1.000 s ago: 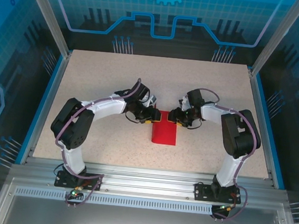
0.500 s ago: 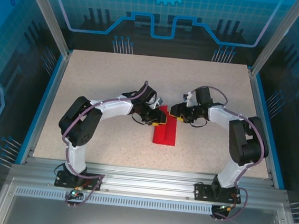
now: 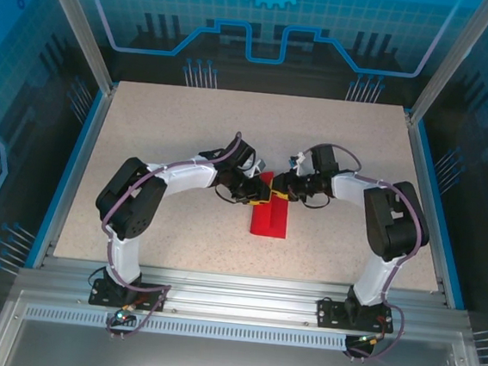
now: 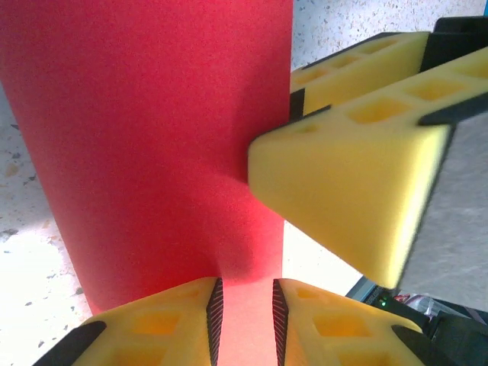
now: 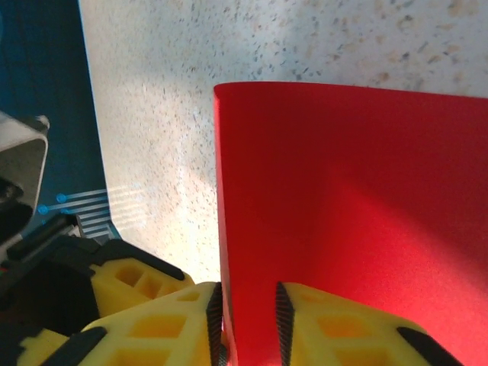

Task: Fold a paper plane with a square sheet of paper (fold left side to right side)
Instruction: First fold in half a square sheet of paper at the center of the table.

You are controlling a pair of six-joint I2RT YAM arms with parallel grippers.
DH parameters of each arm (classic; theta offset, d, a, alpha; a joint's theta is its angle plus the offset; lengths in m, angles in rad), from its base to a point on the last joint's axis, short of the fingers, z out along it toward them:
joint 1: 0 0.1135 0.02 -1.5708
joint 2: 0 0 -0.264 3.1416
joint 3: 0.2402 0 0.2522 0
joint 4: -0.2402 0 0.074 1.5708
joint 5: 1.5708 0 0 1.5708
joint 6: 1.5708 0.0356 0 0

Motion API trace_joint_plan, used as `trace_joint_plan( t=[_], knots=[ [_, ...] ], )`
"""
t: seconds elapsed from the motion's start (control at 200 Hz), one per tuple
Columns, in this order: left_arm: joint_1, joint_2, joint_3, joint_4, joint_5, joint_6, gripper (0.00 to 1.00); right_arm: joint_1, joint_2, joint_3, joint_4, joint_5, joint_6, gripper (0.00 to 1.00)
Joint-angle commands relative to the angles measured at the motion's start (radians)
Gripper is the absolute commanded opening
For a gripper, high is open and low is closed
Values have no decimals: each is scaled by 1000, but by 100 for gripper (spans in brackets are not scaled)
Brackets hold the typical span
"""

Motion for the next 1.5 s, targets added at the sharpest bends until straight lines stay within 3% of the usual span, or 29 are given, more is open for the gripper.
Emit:
trace_joint_plan(
  t=[0.0,0.08,0.33,0.895,1.025,1.216,1.496],
  knots=[
    [-7,-13,17,-21,-14,9,31,0,0,21,-25,1,-26,11],
    [-7,-52,10,-57,-69,22,36,-12,-15,20,-72,35,-57,0],
    [-9,-107,5,-196,-291,1,48,-53,-27,23,-145,73,-132,0],
    [-108,135,204,-330,-404,-58,48,-67,-14,29,-239,196,-196,5],
    [-123,158,221,-346,-407,-52,48,-70,-18,30,-248,200,-204,14],
    [-143,179,254,-364,-411,-37,48,-96,-83,18,-293,259,-232,40],
    [-148,198,272,-385,-432,-50,48,-160,-182,-43,-340,331,-251,46]
  ],
)
